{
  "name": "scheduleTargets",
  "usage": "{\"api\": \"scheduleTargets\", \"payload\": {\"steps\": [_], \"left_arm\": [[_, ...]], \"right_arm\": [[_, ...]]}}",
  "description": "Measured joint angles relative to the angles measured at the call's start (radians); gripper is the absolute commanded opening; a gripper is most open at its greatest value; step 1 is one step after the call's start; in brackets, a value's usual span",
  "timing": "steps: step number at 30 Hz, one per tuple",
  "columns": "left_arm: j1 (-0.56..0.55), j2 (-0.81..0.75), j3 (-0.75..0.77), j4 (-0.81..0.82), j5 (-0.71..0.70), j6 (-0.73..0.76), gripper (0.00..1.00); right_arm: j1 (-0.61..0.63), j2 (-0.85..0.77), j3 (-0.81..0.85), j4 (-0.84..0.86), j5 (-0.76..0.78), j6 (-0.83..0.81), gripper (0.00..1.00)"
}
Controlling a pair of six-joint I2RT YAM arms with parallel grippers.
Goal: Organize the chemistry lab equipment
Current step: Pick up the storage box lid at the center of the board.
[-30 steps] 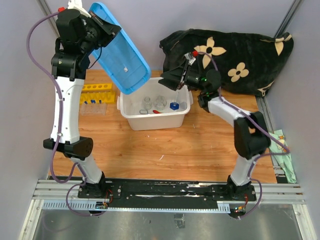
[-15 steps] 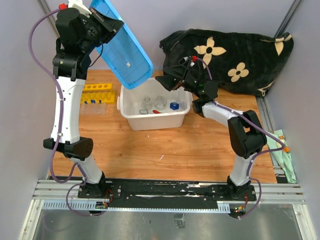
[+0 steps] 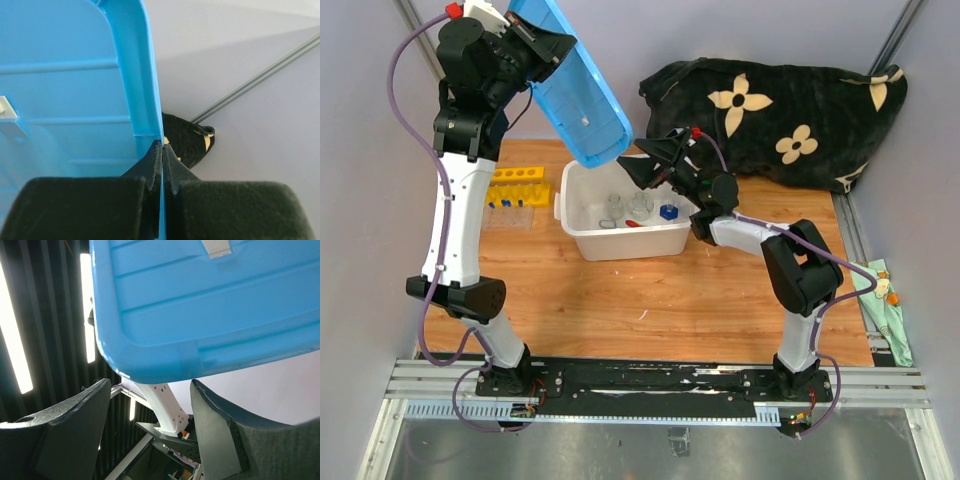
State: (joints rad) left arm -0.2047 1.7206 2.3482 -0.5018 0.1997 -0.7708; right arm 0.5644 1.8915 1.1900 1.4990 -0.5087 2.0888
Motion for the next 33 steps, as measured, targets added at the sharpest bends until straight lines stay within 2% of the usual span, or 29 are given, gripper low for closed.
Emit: {"api": "scheduleTargets", "payload": {"steps": [6, 12, 16, 22, 33], "left_arm": [[-0.001, -0.013, -0.008, 0.025, 0.014, 0.000, 0.00], [-0.001, -0.032, -0.049, 0.060, 0.026, -0.002, 0.00], [-0.001, -0.048, -0.095, 0.087, 0.027, -0.002, 0.00], [-0.003, -0.061, -0.164, 0.138, 0.025, -0.016, 0.00], [-0.037, -0.059, -0.167, 0.165, 0.046, -0.019, 0.00]], "right_arm": [[0.006, -0.001, -0.030, 0.002, -0.010, 0.003, 0.67], [0.020, -0.001, -0.126, 0.014, 0.058, 0.005, 0.70], [0.027, -0.001, -0.113, 0.023, 0.098, 0.005, 0.71], [0.028, -0.029, -0.081, -0.015, 0.050, -0.001, 0.71], [0.031, -0.034, -0.133, 0.028, 0.093, 0.005, 0.73]]}}
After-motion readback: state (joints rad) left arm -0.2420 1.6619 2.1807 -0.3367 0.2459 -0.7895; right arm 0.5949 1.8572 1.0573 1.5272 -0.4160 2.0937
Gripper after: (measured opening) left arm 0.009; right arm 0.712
